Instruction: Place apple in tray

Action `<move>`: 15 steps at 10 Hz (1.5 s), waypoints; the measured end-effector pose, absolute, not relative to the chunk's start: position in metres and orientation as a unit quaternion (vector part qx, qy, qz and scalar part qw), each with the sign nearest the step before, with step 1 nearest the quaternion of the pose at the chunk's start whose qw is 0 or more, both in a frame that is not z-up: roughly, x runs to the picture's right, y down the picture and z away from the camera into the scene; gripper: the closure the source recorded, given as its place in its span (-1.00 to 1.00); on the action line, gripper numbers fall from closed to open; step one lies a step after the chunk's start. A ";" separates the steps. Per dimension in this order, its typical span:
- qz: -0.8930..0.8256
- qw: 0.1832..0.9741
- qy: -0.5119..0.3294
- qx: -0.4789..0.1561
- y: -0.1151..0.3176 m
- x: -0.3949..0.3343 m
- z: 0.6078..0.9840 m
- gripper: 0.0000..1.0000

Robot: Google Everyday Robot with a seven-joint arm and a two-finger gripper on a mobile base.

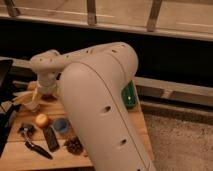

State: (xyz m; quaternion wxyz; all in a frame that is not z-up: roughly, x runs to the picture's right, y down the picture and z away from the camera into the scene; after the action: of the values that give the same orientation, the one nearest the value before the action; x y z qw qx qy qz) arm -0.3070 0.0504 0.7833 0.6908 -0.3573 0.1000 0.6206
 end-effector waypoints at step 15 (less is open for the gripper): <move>0.663 0.632 0.067 -0.395 0.115 -0.313 0.798 -0.60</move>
State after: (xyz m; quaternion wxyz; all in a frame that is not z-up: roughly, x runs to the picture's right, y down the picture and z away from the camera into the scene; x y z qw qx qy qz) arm -0.3127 0.1152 0.7977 0.6323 -0.3954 0.0674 0.6628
